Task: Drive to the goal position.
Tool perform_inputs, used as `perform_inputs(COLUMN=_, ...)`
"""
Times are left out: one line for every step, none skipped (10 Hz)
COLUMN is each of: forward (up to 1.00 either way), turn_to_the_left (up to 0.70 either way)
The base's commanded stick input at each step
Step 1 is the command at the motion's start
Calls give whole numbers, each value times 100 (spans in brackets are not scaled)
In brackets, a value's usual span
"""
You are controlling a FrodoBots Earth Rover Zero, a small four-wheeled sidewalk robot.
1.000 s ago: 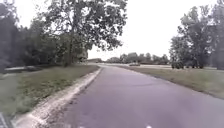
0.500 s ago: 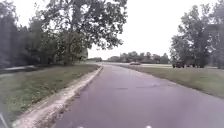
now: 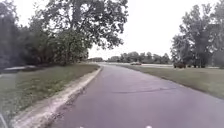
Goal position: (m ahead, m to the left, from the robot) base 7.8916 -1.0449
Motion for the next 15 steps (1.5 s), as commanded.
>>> perform_inputs(forward=70, turn_to_the_left=0)
perform_inputs(forward=70, turn_to_the_left=0)
perform_inputs(forward=70, turn_to_the_left=0)
perform_inputs(forward=70, turn_to_the_left=0)
perform_inputs(forward=70, turn_to_the_left=0)
perform_inputs(forward=70, turn_to_the_left=0)
perform_inputs(forward=70, turn_to_the_left=0)
perform_inputs(forward=70, turn_to_the_left=0)
perform_inputs(forward=70, turn_to_the_left=0)
perform_inputs(forward=70, turn_to_the_left=0)
perform_inputs(forward=70, turn_to_the_left=0)
perform_inputs(forward=70, turn_to_the_left=0)
perform_inputs(forward=70, turn_to_the_left=0)
perform_inputs(forward=70, turn_to_the_left=0)
perform_inputs(forward=70, turn_to_the_left=0)
